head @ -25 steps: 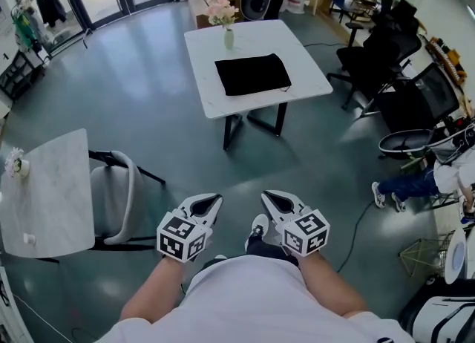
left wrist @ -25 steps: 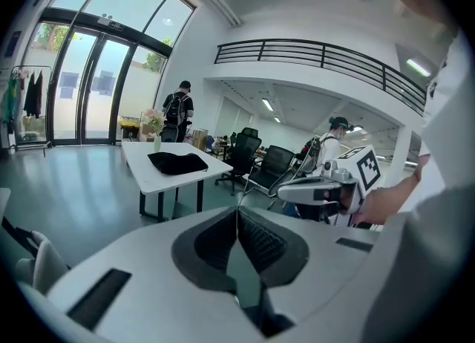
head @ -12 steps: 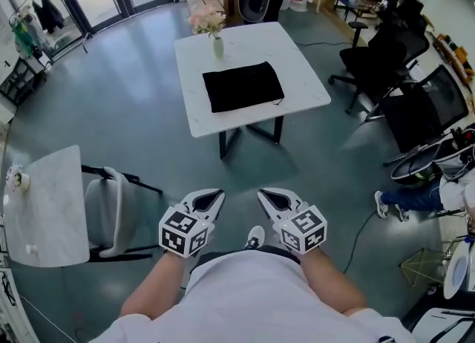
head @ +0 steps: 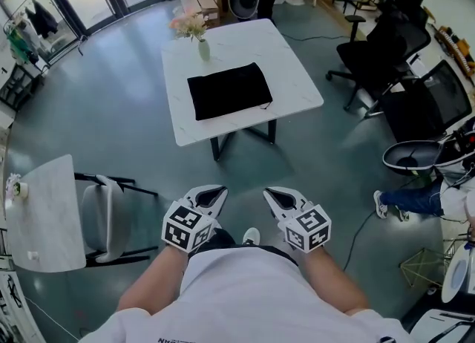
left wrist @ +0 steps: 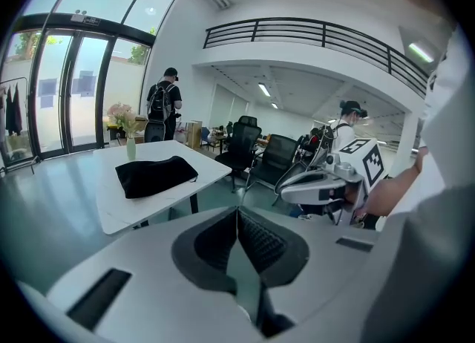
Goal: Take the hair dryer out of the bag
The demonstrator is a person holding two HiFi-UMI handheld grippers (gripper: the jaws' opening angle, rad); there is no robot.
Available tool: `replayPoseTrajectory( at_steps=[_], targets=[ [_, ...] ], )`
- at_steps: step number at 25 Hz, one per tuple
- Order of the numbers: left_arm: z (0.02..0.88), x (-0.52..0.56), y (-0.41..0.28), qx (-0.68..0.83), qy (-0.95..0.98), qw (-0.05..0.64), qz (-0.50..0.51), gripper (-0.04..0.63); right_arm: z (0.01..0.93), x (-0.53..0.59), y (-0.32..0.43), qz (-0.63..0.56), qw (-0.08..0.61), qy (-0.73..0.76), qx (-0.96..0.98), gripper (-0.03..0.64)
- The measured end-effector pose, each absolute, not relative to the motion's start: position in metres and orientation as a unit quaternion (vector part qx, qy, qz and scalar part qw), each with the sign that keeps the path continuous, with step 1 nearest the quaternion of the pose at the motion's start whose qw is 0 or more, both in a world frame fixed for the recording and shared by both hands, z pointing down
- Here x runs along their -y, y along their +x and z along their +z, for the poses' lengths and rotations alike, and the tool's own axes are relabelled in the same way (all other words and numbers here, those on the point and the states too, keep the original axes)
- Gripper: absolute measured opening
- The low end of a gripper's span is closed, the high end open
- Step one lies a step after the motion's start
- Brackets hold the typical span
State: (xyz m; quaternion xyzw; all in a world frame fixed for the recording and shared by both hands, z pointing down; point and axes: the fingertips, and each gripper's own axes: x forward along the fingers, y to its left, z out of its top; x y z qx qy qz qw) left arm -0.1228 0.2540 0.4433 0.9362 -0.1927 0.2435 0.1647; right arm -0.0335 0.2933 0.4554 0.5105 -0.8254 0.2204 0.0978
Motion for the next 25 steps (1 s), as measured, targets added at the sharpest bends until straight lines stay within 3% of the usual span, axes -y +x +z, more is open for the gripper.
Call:
replayPoseTrajectory(
  at_steps=[10,25],
  targets=[
    [0.464,-0.203,-0.082,0.168,0.937,0.179,0.249,0.018,0.475,-0.253,0.001,0.232,0.116,0.522,0.813,0.017],
    [0.46,-0.025,-0.041,0.166,0.939,0.194,0.231,0.018,0.485,-0.101,0.043,0.252,0.158,0.53,0.794,0.017]
  ],
)
